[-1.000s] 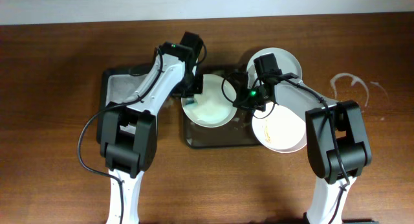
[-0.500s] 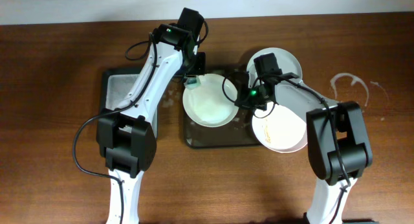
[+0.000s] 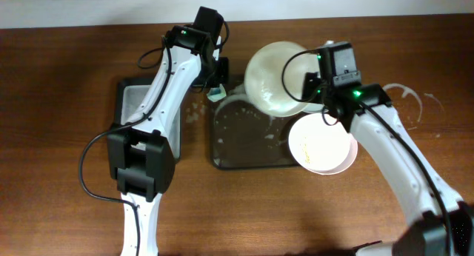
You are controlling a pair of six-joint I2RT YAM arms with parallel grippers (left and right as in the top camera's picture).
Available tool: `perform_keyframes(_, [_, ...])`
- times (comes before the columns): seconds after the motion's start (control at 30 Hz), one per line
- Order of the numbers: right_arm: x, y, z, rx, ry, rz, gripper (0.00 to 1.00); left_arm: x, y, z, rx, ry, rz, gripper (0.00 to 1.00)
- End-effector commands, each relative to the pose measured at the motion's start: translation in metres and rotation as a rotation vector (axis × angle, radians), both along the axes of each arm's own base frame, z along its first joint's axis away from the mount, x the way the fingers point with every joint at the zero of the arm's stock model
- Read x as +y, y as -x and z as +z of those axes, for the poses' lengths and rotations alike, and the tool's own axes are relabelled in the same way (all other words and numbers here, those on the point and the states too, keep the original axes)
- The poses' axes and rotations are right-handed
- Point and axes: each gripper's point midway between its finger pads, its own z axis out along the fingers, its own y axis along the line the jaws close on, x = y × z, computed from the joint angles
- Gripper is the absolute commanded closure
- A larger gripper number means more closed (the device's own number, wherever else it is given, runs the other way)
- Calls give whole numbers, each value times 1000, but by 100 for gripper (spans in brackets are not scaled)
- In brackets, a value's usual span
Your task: Clean dirty plates on tray and stack at the side
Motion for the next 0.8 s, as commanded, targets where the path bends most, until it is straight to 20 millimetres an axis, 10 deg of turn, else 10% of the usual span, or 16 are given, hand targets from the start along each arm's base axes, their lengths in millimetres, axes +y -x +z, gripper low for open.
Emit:
perform_keyframes(0.0, [-49, 9, 44, -119, 313, -222, 96, -9, -1, -5, 12, 15, -12, 100])
perform_keyframes(0.3, [-68, 39, 100, -264, 799, -494, 96, -17, 7, -35, 98, 37, -27, 100])
perform_keyframes(0.77, [-43, -1, 79, -227, 895, -362, 96, -17, 7, -35, 100, 37, -27, 100])
